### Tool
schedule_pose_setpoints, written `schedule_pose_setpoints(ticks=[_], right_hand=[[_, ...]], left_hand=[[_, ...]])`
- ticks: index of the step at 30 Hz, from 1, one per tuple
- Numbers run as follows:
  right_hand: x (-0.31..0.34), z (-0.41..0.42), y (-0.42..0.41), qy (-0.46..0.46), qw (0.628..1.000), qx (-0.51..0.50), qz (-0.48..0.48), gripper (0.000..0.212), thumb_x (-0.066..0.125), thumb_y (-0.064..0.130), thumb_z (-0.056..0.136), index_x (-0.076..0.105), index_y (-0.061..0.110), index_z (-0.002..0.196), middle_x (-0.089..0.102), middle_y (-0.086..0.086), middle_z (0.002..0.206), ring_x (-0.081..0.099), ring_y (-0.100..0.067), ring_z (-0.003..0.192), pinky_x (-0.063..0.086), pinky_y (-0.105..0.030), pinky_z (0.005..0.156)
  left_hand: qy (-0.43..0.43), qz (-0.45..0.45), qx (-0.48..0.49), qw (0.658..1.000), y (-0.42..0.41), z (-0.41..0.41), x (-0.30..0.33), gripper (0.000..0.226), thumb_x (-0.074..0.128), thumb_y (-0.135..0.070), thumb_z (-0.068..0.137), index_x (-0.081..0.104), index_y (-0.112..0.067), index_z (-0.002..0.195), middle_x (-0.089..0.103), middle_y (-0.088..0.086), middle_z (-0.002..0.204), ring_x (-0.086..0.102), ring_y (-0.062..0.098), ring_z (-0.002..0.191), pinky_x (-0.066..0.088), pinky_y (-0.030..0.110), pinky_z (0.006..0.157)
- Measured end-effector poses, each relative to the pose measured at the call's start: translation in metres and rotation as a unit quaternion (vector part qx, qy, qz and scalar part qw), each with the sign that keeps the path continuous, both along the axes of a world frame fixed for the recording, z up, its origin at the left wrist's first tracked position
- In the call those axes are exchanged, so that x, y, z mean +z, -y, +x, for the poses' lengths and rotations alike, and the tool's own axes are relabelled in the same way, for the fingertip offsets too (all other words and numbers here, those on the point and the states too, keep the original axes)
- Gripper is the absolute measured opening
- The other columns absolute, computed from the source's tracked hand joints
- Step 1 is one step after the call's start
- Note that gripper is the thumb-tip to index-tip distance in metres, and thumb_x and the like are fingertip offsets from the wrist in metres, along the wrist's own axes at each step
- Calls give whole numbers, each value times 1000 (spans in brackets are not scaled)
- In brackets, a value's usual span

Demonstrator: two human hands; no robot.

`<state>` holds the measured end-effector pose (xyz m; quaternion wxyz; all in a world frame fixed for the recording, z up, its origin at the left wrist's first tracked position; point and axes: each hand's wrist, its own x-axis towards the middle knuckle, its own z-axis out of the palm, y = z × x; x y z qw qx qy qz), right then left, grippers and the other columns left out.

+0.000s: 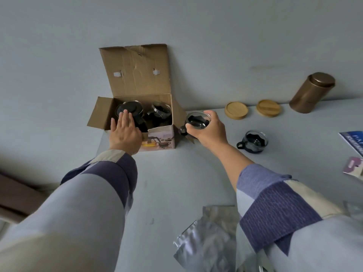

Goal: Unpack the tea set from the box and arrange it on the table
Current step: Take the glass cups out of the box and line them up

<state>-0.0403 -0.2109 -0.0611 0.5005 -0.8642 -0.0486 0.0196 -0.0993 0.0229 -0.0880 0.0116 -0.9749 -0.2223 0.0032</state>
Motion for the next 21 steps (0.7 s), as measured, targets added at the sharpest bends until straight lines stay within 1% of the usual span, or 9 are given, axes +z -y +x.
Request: schedule_pose_setpoints(ticks=[2, 5, 8, 11, 14, 16, 18, 20, 21], right_hand=[[-2, -3, 20, -6, 1000, -8, -6, 68, 79, 38, 70, 46, 15, 126, 58, -2, 122, 56, -19, 112, 42, -21, 83], [-9, -9, 52, -22, 999, -19, -26, 71, 78, 39, 71, 43, 14, 128, 56, -2, 123, 54, -19, 112, 38, -20, 80], [-22, -18, 88, -26, 998, -38, -40, 73, 79, 42, 70, 44, 12, 128, 56, -2, 124, 53, -19, 115, 38, -21, 84], [-39, -25, 123, -35, 997, -55, -35, 74, 81, 43, 66, 47, 13, 124, 59, 0, 120, 56, -18, 112, 42, -24, 88], [-52, -29, 154, -33, 996, -71, -37, 74, 85, 43, 63, 48, 15, 120, 62, 0, 117, 59, -19, 109, 47, -28, 89], [-58, -34, 171, -28, 995, -78, -47, 76, 86, 44, 60, 47, 14, 118, 62, 0, 116, 60, -18, 106, 48, -29, 86], [-65, -34, 184, -26, 994, -81, -61, 78, 86, 46, 58, 46, 14, 117, 61, 0, 114, 60, -19, 103, 49, -29, 82], [-73, -32, 193, -25, 993, -83, -74, 79, 85, 49, 58, 45, 15, 116, 60, 1, 112, 60, -18, 100, 48, -29, 79], [-77, -32, 196, -24, 993, -82, -80, 79, 85, 50, 58, 45, 15, 116, 60, 1, 112, 59, -18, 99, 47, -28, 77]], left_hand=[[37, -17, 13, 999, 11, -1, 3, 57, 18, -30, 101, 7, -4, 151, -1, 9, 160, -4, 22, 147, -2, 41, 120], [123, -25, 10, 992, 48, -2, 4, 54, 23, -27, 101, 16, -7, 151, 9, 8, 160, 4, 21, 148, 3, 38, 120], [207, -28, -31, 977, 101, -7, -1, 52, 29, -21, 98, 25, -7, 148, 18, 8, 158, 11, 20, 147, 4, 35, 120], [227, -49, -99, 968, 153, -13, -15, 50, 36, -15, 94, 35, -4, 143, 27, 10, 155, 18, 21, 145, 9, 35, 120], [157, -93, -127, 975, 198, -16, -38, 51, 31, -18, 97, 28, -6, 147, 20, 8, 157, 13, 19, 146, 5, 31, 119], [83, -134, -119, 980, 218, -21, -55, 54, 25, -25, 100, 18, -7, 150, 12, 6, 159, 8, 18, 147, 3, 31, 119], [-7, -164, -100, 981, 231, -25, -72, 58, 22, -33, 101, 7, -7, 152, 3, 7, 160, 2, 19, 147, 2, 34, 120], [-82, -163, -87, 979, 237, -27, -85, 64, 21, -38, 102, -5, -6, 151, -8, 9, 160, -6, 22, 147, 0, 37, 120], [-104, -153, -86, 979, 238, -28, -89, 66, 21, -39, 102, -10, -6, 150, -13, 9, 159, -10, 23, 147, -1, 39, 120]])
